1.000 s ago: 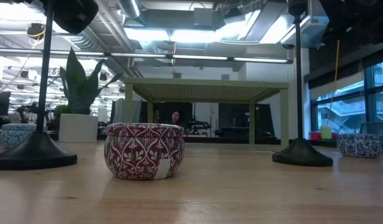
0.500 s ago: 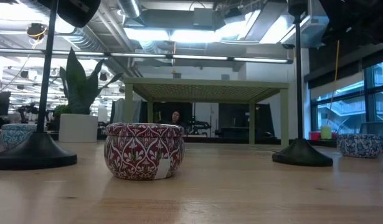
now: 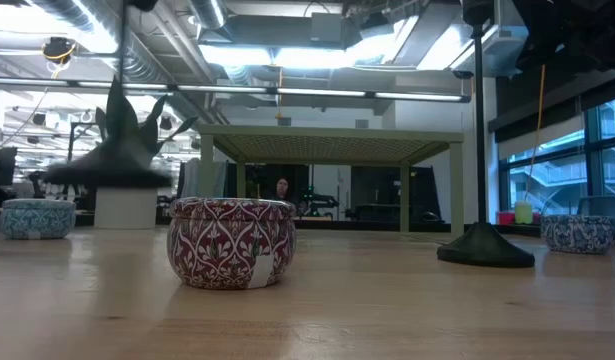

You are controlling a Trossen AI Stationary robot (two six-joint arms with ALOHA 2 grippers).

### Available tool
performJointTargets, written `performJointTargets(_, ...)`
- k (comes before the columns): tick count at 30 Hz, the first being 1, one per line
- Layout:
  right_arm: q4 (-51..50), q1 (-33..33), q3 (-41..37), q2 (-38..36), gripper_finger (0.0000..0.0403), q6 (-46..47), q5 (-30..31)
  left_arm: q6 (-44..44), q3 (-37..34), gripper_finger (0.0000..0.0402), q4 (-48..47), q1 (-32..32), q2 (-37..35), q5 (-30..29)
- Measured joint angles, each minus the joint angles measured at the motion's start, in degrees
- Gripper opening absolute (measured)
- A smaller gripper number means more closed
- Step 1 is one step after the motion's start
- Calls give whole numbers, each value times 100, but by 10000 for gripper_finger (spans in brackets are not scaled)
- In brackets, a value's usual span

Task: Pick & Place candle stick holders
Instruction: Put the black candle holder on the shelf

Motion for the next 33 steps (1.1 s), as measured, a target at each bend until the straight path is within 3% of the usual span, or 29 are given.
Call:
performJointTargets(10, 9, 0, 0, 0, 145, 2, 11, 505, 954, 41, 39, 220, -4, -1404)
performJointTargets(17, 198, 0, 0, 0, 145, 15, 12, 580, 1606, 44, -68, 987, -5, -1412)
performJointTargets(24, 132, 0, 62, 74, 145, 290, 15, 868, 2085, 45, -789, 2211, -7, -1414)
performJointTargets(29, 46, 0, 507, 631, 145, 691, 413, 747, 2099, 43, -1019, 3156, -7, -1342)
performJointTargets(33, -175, 0, 929, 1371, 145, 589, 420, 400, 2099, 45, -1142, 3862, 61, -829)
